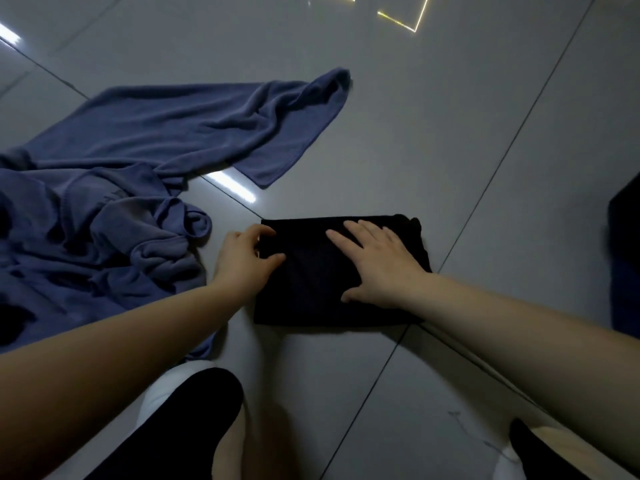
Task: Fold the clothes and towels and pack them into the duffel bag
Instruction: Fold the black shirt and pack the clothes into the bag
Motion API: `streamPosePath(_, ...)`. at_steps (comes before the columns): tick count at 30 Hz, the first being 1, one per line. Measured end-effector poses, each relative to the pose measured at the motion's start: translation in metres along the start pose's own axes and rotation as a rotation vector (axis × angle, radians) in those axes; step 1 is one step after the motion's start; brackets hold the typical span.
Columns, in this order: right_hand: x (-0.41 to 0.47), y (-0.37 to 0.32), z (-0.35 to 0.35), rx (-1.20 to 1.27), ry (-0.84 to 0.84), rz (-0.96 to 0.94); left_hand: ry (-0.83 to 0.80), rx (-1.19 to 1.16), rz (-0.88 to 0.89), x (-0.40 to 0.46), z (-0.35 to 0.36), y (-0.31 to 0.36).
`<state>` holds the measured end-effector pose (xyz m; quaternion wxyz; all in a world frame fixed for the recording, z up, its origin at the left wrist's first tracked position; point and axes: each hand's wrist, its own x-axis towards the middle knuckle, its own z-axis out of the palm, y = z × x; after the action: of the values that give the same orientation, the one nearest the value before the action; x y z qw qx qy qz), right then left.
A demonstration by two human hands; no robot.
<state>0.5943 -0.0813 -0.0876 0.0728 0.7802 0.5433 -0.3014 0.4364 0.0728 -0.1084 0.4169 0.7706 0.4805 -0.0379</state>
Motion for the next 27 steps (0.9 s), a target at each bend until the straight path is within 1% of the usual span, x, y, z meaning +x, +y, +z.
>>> streamPosePath(2, 0.003, -0.002, -0.001, 0.002, -0.030, 0.010, 0.009, -0.139, -0.102, 0.001, 0.002, 0.004)
streamPosePath(4, 0.001, -0.004, 0.000, 0.000, -0.038, 0.026, -0.018, -0.251, -0.150, 0.000, 0.006, 0.011)
streamPosePath(6, -0.003, -0.006, 0.001, 0.015, -0.042, 0.052, -0.060, -0.358, -0.180, 0.001, 0.008, 0.018)
streamPosePath(8, -0.006, -0.005, 0.003, 0.031, -0.044, 0.079, -0.106, -0.406, -0.156, 0.002, 0.006, 0.024)
streamPosePath(13, -0.009, -0.002, 0.002, -0.003, -0.056, 0.059, -0.279, -0.277, -0.056, -0.001, 0.000, 0.028)
streamPosePath(14, -0.011, -0.002, 0.004, -0.008, -0.047, 0.058, -0.268, -0.202, 0.000, -0.004, -0.001, 0.028)
streamPosePath(17, -0.017, 0.000, 0.007, -0.008, -0.019, 0.060, -0.142, 0.106, 0.246, -0.014, -0.002, 0.035)
streamPosePath(19, -0.021, 0.002, 0.005, -0.005, 0.022, 0.072, -0.120, 0.228, 0.331, -0.019, -0.001, 0.048)
streamPosePath(20, -0.023, 0.003, 0.005, -0.030, 0.056, 0.081, -0.124, 0.264, 0.334, -0.019, 0.000, 0.053)
streamPosePath(22, -0.028, 0.003, 0.004, -0.132, 0.144, 0.129, -0.124, 0.294, 0.302, -0.020, 0.001, 0.062)
streamPosePath(24, -0.031, 0.003, 0.006, -0.208, 0.202, 0.178, -0.128, 0.269, 0.261, -0.021, -0.001, 0.071)
streamPosePath(26, -0.029, 0.006, 0.008, -0.211, 0.205, 0.198, -0.125, 0.154, 0.242, -0.022, 0.001, 0.078)
streamPosePath(27, -0.030, 0.006, 0.008, -0.166, 0.183, 0.201, -0.144, 0.084, 0.247, -0.026, 0.003, 0.083)
